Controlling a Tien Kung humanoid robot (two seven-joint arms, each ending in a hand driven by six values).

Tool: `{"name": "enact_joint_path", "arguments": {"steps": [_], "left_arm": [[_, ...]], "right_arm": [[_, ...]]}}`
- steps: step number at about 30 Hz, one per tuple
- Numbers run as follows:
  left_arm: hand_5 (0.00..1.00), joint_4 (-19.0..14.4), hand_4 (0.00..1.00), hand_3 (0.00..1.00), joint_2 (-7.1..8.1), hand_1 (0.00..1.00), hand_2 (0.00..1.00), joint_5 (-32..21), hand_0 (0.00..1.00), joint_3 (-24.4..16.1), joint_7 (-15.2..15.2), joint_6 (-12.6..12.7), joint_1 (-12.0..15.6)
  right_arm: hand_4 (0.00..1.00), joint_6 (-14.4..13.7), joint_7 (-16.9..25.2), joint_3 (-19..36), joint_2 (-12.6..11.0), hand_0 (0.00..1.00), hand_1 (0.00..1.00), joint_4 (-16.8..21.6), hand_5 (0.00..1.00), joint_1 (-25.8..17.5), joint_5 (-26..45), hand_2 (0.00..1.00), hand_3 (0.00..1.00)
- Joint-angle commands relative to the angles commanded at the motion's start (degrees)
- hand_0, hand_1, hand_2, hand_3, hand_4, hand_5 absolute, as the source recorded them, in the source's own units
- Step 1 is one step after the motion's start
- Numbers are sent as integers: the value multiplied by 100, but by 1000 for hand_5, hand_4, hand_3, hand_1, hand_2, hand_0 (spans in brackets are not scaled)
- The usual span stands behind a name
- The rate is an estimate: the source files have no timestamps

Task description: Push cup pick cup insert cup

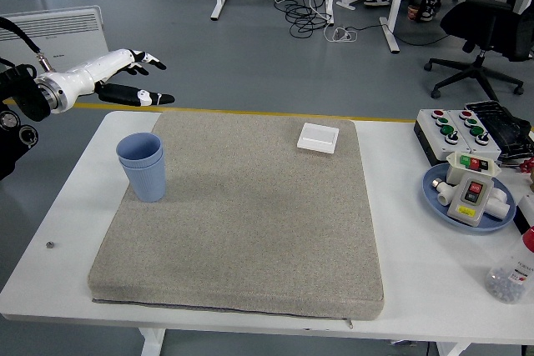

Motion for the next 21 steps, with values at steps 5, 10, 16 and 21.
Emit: {"name": "enact_joint_path", "arguments": {"steps": [5,10,16,21], "left_arm": [[479,-387,657,528,31,586,597,-802,561,-644,-152,308,362],[513,-1147,615,515,45,558,559,-1862,530,-1602,364,503,1095],[581,-2164,605,517,-154,561,560,-3188,531,-2999,1217,672,2244],[757,-2510,603,520,-339,569,568,-4050,550,-4094,1241,669,3119]], "right_arm": [[131,2,0,22,-2,680,595,0,542,-2,-23,604,587],[131,1,-1,37,-2,680,596,0,539,-19,-51,603,588],[131,4,-15,79,11,679,595,0,539,-63,-119,603,588],[131,8,-20,110,20,679,594,0,539,-80,-165,604,588]]}}
